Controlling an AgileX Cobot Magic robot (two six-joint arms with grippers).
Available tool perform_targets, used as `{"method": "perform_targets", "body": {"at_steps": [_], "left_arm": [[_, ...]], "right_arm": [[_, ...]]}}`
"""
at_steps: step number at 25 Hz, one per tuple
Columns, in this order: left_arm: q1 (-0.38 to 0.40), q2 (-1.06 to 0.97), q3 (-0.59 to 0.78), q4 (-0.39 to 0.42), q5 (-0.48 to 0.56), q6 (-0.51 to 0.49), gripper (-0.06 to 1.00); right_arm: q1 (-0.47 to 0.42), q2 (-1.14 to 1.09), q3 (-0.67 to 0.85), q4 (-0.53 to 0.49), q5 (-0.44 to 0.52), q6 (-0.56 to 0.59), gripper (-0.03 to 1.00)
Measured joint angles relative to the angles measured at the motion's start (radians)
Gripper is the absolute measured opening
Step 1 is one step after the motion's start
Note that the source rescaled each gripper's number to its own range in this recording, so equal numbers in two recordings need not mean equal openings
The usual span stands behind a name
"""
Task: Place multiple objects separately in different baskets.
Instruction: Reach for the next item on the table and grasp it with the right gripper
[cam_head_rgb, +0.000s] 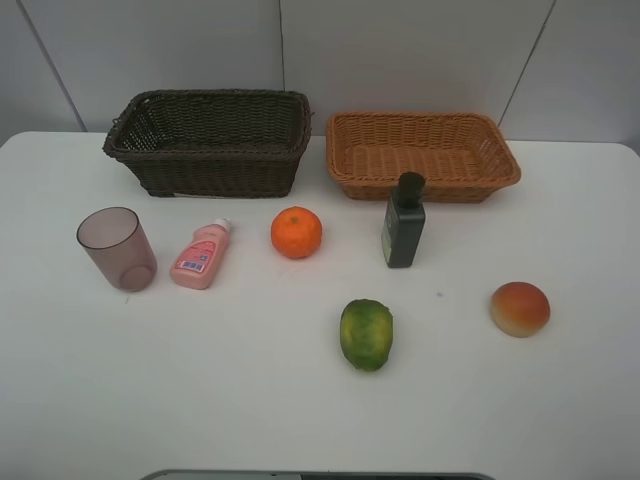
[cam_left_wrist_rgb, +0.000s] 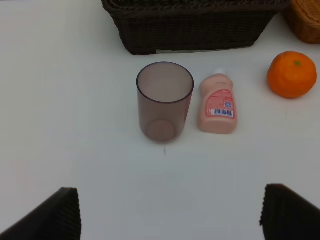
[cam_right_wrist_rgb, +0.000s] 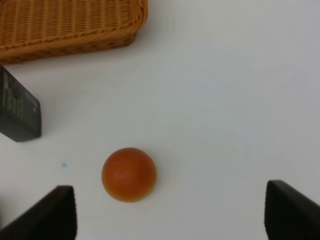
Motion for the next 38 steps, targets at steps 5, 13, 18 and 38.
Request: {"method": "perform_targets", "body": {"at_steps": [5,13,18,38], "left_arm": [[0.0,0.0,0.0,0.0,0.0,0.0,0.92],[0.0,0.0,0.0,0.0,0.0,0.0,0.92],[0.0,0.0,0.0,0.0,0.0,0.0,0.92],[0.0,0.0,0.0,0.0,-0.001,0.0,0.92]], "right_arm": [[0.0,0.234,-0.095,0.0,-0.027,0.0,0.72],[0.091,0.542,-0.138,-0.004,-0.115,0.006,0.72],[0.192,0.655,-0.14,-0.004,-0.148,0.009,0.72],[0.243,0.977,-0.14,-0.087,-0.251,0.223,1.0]]}}
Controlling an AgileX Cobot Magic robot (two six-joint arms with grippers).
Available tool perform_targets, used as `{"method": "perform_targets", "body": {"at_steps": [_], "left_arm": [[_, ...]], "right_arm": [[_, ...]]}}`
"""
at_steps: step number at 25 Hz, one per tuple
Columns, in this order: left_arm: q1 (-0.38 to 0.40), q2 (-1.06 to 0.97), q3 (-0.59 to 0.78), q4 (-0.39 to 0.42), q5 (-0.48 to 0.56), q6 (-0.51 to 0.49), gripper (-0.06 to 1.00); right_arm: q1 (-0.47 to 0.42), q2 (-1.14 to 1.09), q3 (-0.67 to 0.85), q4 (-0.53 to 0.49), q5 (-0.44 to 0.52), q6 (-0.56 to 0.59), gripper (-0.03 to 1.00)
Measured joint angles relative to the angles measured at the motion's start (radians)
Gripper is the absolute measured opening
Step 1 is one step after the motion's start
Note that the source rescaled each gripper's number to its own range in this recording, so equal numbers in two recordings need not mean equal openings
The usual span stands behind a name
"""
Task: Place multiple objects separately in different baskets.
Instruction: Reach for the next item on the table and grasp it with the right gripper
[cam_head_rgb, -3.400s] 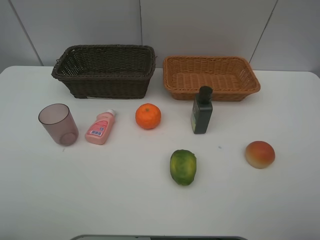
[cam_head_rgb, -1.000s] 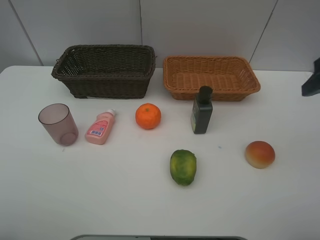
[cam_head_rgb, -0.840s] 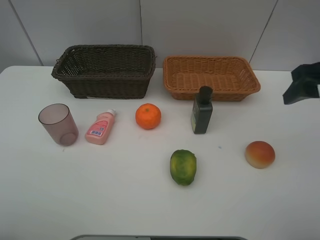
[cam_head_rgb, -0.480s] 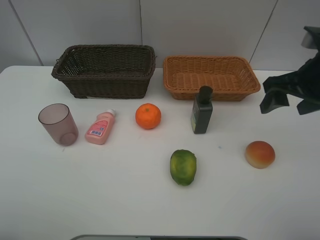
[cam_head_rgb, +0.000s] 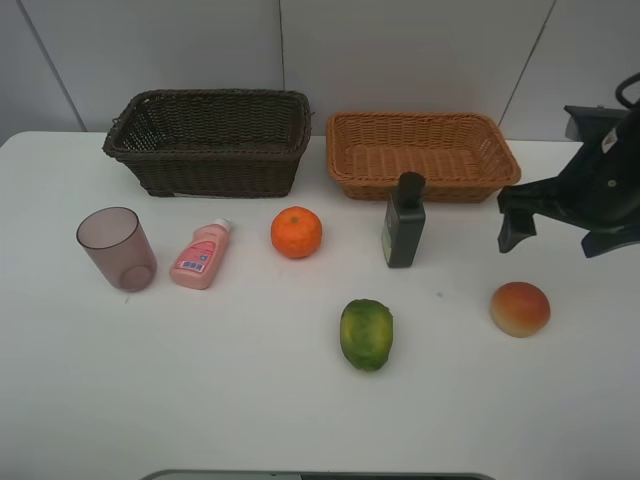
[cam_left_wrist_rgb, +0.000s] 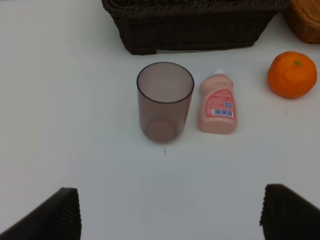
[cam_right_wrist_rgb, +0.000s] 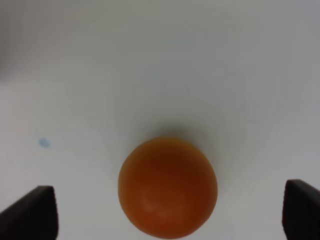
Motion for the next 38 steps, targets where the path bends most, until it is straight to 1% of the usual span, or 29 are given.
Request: {"method": "perform_targets", "body": {"at_steps": [5,8,11,15,25,38], "left_arm": [[0.0,0.0,0.0,0.0,0.0,0.0,0.92],[0.0,0.0,0.0,0.0,0.0,0.0,0.92],[0.0,0.0,0.0,0.0,0.0,0.0,0.92],[0.0,0.0,0.0,0.0,0.0,0.0,0.92],[0.0,0.0,0.0,0.0,0.0,0.0,0.92],[0.0,0.0,0.0,0.0,0.0,0.0,0.92]], "right_arm": [[0.0,0.069,0.003,0.003,-0.012,0.055,1.0],[0.0,0.1,0.043,0.02,-0.062,0.091,1.0],[0.0,0.113,0.094,0.031,-0.132,0.118,1.0],[0.0,0.123,0.127,0.031,-0.179,0.142,1.0],[0.0,0.213,0.131,0.031,-0.204,0.152,1.0],[0.001,0.258,0.134,0.032,-0.227,0.167,1.0]]}}
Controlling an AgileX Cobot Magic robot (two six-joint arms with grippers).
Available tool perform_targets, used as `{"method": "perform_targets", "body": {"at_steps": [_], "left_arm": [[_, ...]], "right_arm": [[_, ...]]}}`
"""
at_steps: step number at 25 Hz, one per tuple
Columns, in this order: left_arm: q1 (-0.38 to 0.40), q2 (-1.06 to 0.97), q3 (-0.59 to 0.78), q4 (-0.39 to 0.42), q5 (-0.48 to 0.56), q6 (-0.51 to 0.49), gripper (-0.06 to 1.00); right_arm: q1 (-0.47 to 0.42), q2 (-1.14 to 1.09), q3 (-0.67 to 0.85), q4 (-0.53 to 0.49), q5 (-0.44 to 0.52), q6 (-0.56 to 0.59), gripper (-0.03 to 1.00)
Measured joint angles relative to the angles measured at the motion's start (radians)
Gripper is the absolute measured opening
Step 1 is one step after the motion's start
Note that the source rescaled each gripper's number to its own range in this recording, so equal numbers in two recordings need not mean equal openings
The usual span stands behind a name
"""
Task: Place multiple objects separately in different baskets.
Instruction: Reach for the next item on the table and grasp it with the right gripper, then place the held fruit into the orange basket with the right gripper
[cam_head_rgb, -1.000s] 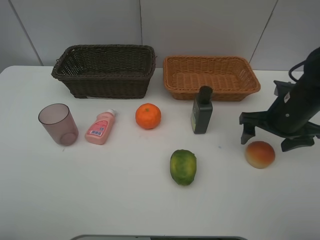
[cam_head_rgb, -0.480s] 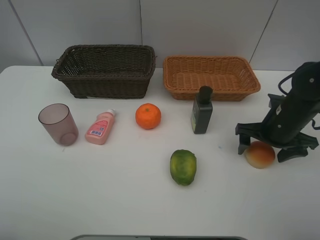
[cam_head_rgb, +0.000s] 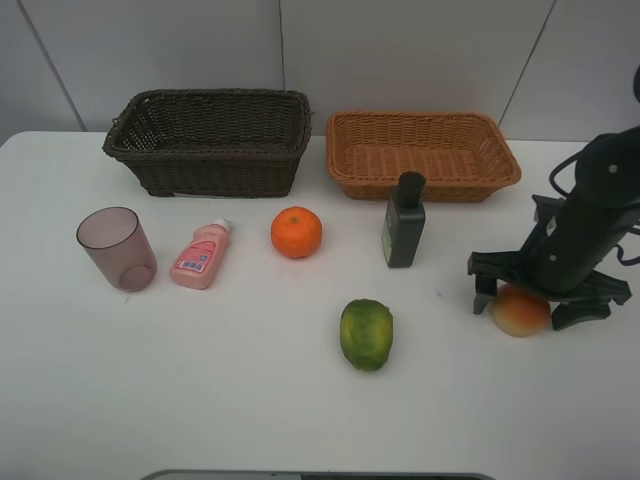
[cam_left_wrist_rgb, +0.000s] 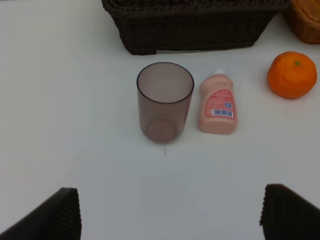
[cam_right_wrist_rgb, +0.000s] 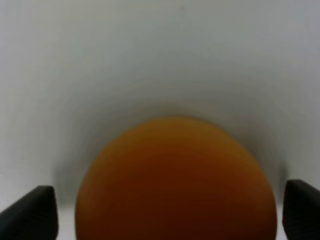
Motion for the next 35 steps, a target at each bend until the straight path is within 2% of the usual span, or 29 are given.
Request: {"method": "perform_targets", "body": {"at_steps": [2,4,6,8,30,35], "left_arm": [[0.0,0.0,0.0,0.0,0.0,0.0,0.92],[0.0,0.0,0.0,0.0,0.0,0.0,0.92],[0.0,0.0,0.0,0.0,0.0,0.0,0.92],[0.0,0.0,0.0,0.0,0.0,0.0,0.92],[0.0,0.0,0.0,0.0,0.0,0.0,0.92],[0.0,0.0,0.0,0.0,0.0,0.0,0.92]], "right_arm": [[0.0,0.007,0.0,0.0,0.0,0.0,0.98],[0.0,0.008,0.0,0.0,0.0,0.0,0.89],[0.0,0.008,0.0,0.0,0.0,0.0,0.7],[0.0,0.008,0.0,0.0,0.0,0.0,0.43],[0.0,0.002,0.0,0.0,0.004,0.003,0.42],[0.007,-0.03,-0.058,-0.006,0.094,0.003,0.42]]}}
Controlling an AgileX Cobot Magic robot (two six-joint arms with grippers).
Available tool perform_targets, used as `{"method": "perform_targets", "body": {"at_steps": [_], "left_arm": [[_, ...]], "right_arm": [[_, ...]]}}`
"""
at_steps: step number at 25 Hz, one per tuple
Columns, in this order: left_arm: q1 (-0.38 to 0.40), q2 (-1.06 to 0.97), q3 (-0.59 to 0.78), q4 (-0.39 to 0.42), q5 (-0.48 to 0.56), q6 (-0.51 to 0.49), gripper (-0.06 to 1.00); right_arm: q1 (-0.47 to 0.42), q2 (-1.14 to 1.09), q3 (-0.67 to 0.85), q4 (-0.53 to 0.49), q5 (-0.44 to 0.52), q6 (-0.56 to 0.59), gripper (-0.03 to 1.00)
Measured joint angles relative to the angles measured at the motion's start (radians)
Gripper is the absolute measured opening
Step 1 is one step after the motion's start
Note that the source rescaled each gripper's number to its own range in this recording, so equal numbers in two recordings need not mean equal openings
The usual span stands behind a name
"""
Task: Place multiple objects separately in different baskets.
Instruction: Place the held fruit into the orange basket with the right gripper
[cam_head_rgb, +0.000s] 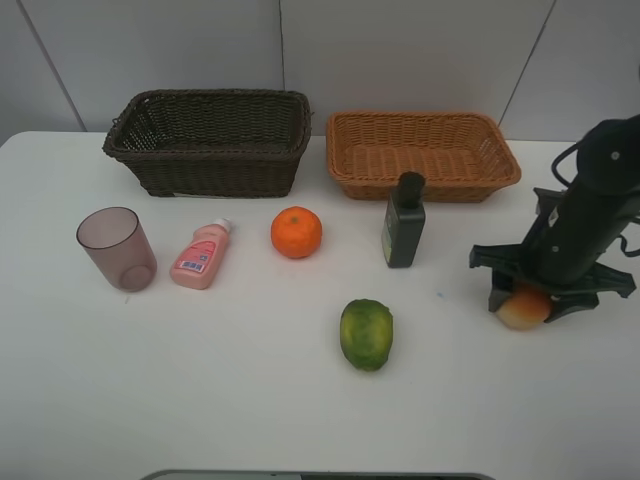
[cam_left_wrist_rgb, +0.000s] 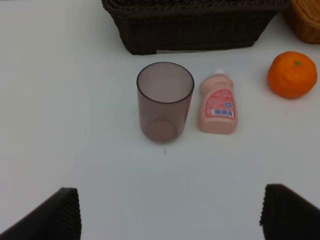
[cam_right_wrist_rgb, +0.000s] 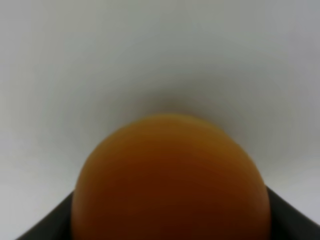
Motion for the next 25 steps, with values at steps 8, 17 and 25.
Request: {"method": "perform_targets", "body": {"at_steps": [8,17,25], "left_arm": [[0.0,0.0,0.0,0.0,0.0,0.0,0.92],[0.0,0.0,0.0,0.0,0.0,0.0,0.92],[0.0,0.0,0.0,0.0,0.0,0.0,0.92]], "right_arm": [[0.046,-0.02,-0.256,-0.025,0.249,-0.149,0.42],[0.047,0.079,-0.643,-0.042,0.431,-0.28,0.42],[0.091,0.271,-0.958,-0.1,0.486,-0.293,0.42]]}}
